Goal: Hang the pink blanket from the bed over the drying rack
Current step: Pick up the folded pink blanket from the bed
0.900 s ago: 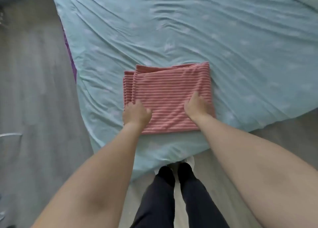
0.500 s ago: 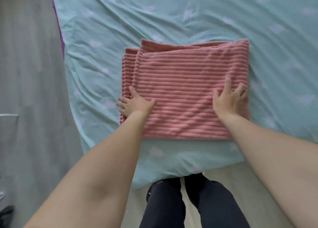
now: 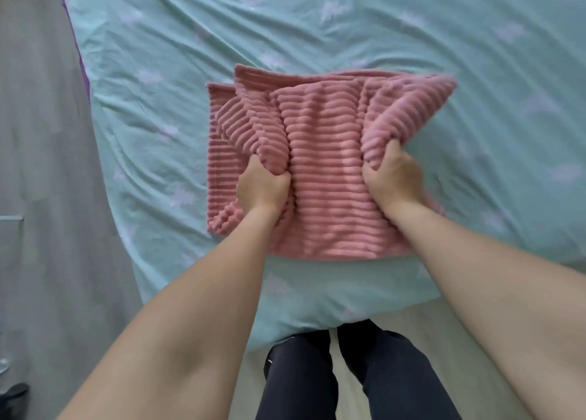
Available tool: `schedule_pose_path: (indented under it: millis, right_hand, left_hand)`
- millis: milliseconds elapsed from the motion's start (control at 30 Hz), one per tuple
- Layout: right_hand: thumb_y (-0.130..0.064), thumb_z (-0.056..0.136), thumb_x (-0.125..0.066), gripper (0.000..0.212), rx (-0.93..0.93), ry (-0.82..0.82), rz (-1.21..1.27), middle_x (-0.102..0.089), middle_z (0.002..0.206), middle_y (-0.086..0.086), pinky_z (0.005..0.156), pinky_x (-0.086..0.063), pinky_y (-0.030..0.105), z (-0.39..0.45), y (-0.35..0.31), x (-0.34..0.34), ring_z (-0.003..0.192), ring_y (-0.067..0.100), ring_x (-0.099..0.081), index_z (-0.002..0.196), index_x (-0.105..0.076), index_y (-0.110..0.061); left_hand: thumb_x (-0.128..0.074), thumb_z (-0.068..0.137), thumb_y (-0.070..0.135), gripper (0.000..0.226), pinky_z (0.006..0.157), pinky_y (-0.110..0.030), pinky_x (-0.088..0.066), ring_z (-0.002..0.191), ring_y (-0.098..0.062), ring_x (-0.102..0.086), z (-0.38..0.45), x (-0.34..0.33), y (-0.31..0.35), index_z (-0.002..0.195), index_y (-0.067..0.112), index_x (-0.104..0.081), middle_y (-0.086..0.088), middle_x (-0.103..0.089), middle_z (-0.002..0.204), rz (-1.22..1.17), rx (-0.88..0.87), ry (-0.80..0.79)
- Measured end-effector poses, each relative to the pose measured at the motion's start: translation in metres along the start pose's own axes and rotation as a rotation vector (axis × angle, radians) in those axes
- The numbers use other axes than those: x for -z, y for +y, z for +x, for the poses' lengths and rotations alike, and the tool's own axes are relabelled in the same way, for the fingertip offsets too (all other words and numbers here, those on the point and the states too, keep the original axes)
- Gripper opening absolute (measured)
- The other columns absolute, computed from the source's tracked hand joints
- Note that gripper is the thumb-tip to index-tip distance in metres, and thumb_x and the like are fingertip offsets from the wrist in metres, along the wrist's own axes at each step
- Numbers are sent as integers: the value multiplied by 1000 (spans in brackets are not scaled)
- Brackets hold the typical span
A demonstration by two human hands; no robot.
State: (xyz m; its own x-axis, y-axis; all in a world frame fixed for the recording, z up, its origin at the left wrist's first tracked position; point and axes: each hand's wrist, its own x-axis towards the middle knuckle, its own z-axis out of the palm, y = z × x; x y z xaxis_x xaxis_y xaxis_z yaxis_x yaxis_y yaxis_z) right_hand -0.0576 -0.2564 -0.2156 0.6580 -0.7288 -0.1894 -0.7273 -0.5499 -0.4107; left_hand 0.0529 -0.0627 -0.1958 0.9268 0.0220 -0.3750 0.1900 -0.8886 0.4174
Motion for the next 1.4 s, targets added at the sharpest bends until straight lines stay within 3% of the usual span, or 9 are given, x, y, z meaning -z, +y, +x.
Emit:
schedule_pose_path:
  millis: [67, 133, 233, 367, 567, 733, 833, 967, 1400]
  right_hand:
    - [-35, 79, -61, 44, 202, 39, -23, -62, 96, 27, 69, -51, 47, -8, -10, -6, 84, 45, -62, 110, -58, -4]
    - [-54, 76, -60, 69, 150, 78, -113, -57, 110, 25, 80, -51, 48, -11, -7, -12, 96, 43, -58, 123, -53, -5]
    - [-70, 71, -63, 108, -155, 41, -132, -47, 133, 25, 92, -46, 47, -9, 1, -17, 114, 42, -53, 149, -25, -5]
    - [-59, 75, -68, 103, -266, -70, -107, -52, 126, 23, 93, -47, 48, -7, -5, -29, 112, 41, -56, 148, -25, 0]
    - [-49, 76, -72, 98, -191, -39, -131, -57, 119, 24, 91, -43, 47, -20, -6, -45, 107, 42, -57, 148, -27, 0]
    - [-47, 79, -72, 99, -186, -58, -137, -57, 120, 23, 93, -43, 46, -20, -9, -39, 109, 41, -56, 150, -22, -1]
    - [-44, 84, -68, 94, -158, -59, -97, -60, 118, 24, 90, -45, 45, -23, -12, -28, 106, 42, -59, 151, -19, -2]
    - [-38, 87, -66, 85, -121, -123, 3, -67, 112, 24, 83, -49, 43, -34, -20, 7, 100, 43, -64, 151, -19, -8]
    - [-44, 90, -61, 65, 29, -217, 82, -67, 111, 26, 76, -45, 41, -148, -133, 183, 97, 44, -63, 139, -35, -11]
  left_hand:
    - [-63, 71, 38, 44, 82, -39, -50, 95, -36, -64, -13, -9, 8, 110, 21, -57, -9, -70, 97, -20, -142, 10]
    - [-65, 72, 46, 61, 98, -45, -45, 120, -37, -53, -17, -21, 7, 128, 27, -52, -16, -59, 125, 39, -168, -9]
    - [-68, 69, 62, 95, 119, -57, -15, 149, -44, -8, -6, -27, 1, 151, 45, -21, -30, -11, 159, 138, 96, -34]
    - [-68, 65, 73, 106, 119, -60, -3, 149, -48, 3, 14, -17, -16, 153, 44, -17, -38, 4, 158, 64, 386, -123]
    - [-65, 59, 80, 101, 115, -62, -15, 144, -43, -21, 38, -8, -44, 146, 45, -28, -29, -25, 153, 85, 453, -131]
    - [-66, 68, 66, 90, 102, -49, -44, 116, -41, -57, 25, -15, -39, 144, 24, -39, -18, -61, 121, 10, 225, 8]
    - [-66, 76, 44, 89, 92, -47, -50, 104, -42, -62, 7, -15, -28, 148, 13, -24, -19, -64, 113, -16, 129, -6]
    - [-65, 80, 29, 109, 86, -45, -49, 94, -41, -65, -18, 13, -7, 157, 29, 12, -19, -68, 103, 34, 37, -59]
    - [-63, 79, 28, 90, 82, -38, -49, 91, -37, -66, -167, 226, 13, 149, 52, -12, -10, -70, 107, -178, 71, 0]
